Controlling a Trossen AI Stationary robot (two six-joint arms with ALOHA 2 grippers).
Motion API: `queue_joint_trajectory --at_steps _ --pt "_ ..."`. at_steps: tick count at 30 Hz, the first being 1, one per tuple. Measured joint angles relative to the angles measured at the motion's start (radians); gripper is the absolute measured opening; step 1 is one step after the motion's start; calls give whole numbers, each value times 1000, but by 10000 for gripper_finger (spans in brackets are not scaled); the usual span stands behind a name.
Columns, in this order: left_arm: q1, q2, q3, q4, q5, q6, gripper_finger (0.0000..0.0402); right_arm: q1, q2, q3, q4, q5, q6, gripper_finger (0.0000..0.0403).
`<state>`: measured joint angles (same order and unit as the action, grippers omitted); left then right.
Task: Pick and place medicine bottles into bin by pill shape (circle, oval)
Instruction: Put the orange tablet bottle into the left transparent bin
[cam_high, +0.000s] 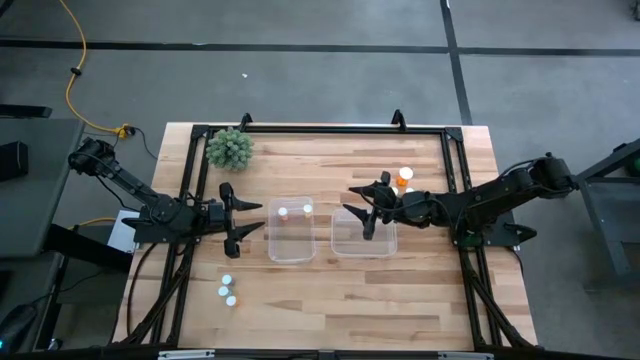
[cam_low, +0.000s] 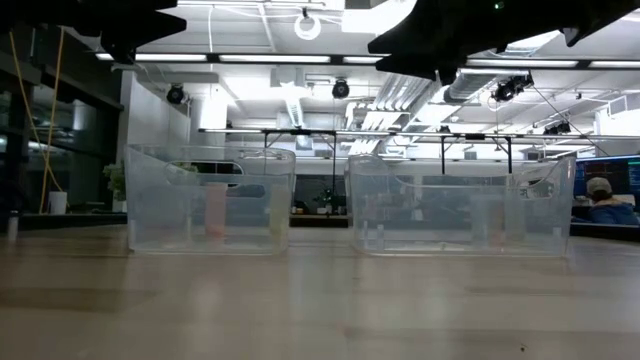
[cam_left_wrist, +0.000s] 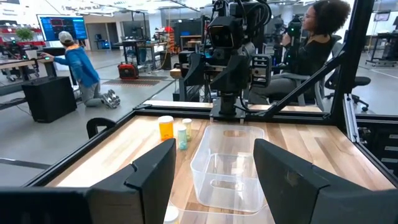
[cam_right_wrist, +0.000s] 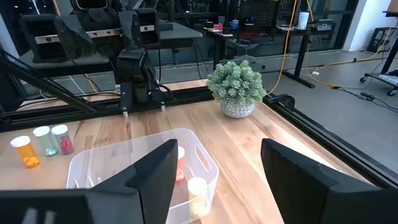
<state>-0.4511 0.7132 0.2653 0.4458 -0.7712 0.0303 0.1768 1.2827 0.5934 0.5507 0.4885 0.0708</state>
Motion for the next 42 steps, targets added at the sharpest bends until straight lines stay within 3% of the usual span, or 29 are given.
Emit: queue_joint_trajectory --at_steps 34,42 --pt "0 0 0 0 4 -39 204 0 0 1 -1 -1 26 224" --pt "-26 32 65 -71 158 -46 204 0 0 1 -1 -1 26 224"
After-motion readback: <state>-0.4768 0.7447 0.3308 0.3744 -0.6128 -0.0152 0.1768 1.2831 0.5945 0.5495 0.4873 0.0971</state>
